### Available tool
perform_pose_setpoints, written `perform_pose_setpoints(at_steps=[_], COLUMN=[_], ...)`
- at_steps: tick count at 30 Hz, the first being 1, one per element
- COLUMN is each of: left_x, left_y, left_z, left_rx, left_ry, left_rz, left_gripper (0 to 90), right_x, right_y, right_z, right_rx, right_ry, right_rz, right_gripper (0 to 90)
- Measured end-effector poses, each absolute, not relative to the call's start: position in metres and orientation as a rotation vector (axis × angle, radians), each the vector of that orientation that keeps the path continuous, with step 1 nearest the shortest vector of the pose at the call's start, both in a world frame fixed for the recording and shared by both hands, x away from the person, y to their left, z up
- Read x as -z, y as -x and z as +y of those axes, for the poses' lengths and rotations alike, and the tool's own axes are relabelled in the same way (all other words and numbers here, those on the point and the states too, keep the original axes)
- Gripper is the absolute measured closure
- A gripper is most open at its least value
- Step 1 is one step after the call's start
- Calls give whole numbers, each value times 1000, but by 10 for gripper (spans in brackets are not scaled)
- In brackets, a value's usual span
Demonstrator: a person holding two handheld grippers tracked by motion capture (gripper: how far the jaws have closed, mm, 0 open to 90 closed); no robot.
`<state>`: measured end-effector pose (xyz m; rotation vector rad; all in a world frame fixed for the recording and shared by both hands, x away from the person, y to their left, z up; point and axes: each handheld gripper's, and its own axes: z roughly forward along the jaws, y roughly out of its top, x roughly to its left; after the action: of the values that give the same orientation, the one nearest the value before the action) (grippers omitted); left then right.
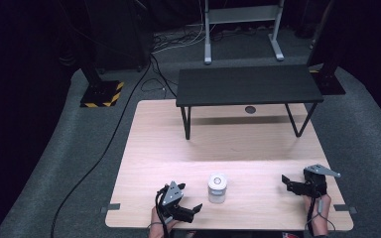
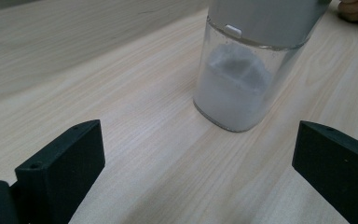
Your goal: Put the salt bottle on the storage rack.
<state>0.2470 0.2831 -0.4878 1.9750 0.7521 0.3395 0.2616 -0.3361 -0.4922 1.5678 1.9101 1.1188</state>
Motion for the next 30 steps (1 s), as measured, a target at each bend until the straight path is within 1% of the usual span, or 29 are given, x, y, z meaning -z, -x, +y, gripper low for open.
perform_pose_setpoints(at_steps=[11, 18, 30], left_x=[486, 481, 481], left_y=[-253, -267, -285], left_z=[278, 259, 243], left_rx=[-342, -337, -320], left_ry=[-1996, -2047, -2063], left_rz=[709, 663, 597], left_gripper=[13, 2, 2], right_x=[493, 493, 492], right_y=[-260, -260, -261], right_z=[-335, -335, -334], right_rx=[-1117, -1113, -1109], right_ry=[-1559, -1564, -1563], right_rz=[1906, 1902, 1909], right_gripper=[37, 36, 36])
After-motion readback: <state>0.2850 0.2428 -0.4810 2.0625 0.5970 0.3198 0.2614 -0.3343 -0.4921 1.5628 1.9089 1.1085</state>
